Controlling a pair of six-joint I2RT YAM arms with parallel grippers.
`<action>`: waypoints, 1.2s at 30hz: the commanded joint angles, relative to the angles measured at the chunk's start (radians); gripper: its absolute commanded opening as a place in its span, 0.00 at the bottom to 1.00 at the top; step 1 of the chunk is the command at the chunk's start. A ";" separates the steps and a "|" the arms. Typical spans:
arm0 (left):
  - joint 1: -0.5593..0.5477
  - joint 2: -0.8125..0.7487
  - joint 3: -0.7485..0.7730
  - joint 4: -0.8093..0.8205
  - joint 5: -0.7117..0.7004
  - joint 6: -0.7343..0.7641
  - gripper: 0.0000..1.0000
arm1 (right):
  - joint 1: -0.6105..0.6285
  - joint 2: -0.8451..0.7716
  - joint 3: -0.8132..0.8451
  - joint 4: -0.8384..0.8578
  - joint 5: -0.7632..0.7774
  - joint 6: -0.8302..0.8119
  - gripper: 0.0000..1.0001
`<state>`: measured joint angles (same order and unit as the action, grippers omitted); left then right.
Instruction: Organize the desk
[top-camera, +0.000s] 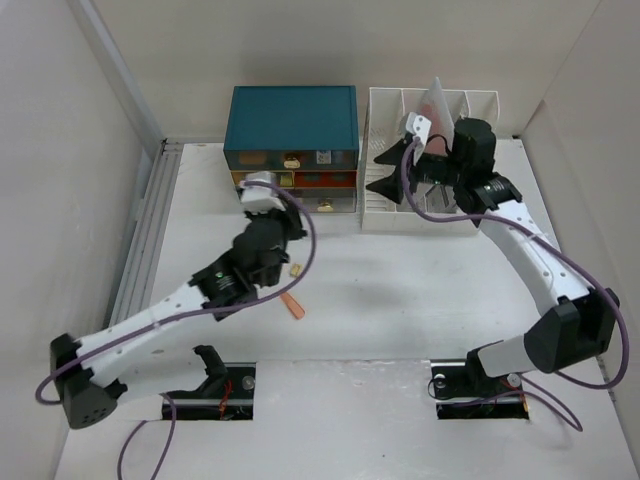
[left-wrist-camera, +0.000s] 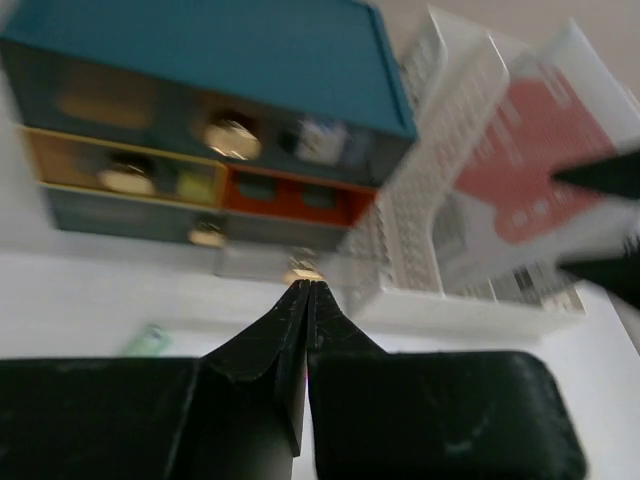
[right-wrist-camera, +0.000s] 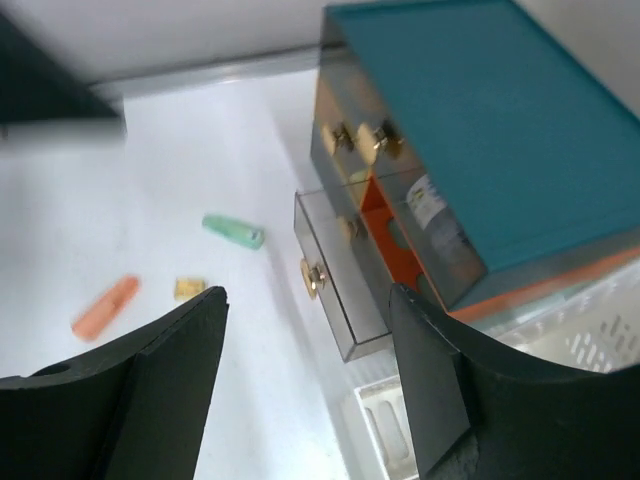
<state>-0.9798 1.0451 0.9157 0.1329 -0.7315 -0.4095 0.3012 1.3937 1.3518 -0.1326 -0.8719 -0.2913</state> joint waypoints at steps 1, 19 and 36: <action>0.067 -0.138 -0.008 -0.081 -0.164 0.113 0.00 | -0.002 0.039 0.033 -0.190 -0.188 -0.348 0.70; 0.220 -0.654 -0.192 -0.053 -0.282 0.296 0.60 | 0.584 0.436 0.109 -0.363 0.416 -0.737 0.57; 0.220 -0.643 -0.202 -0.053 -0.190 0.296 0.74 | 0.607 0.668 0.305 -0.389 0.504 -0.496 0.54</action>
<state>-0.7616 0.4103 0.7128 0.0406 -0.9344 -0.1303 0.9062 2.0434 1.5967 -0.5243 -0.3511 -0.8154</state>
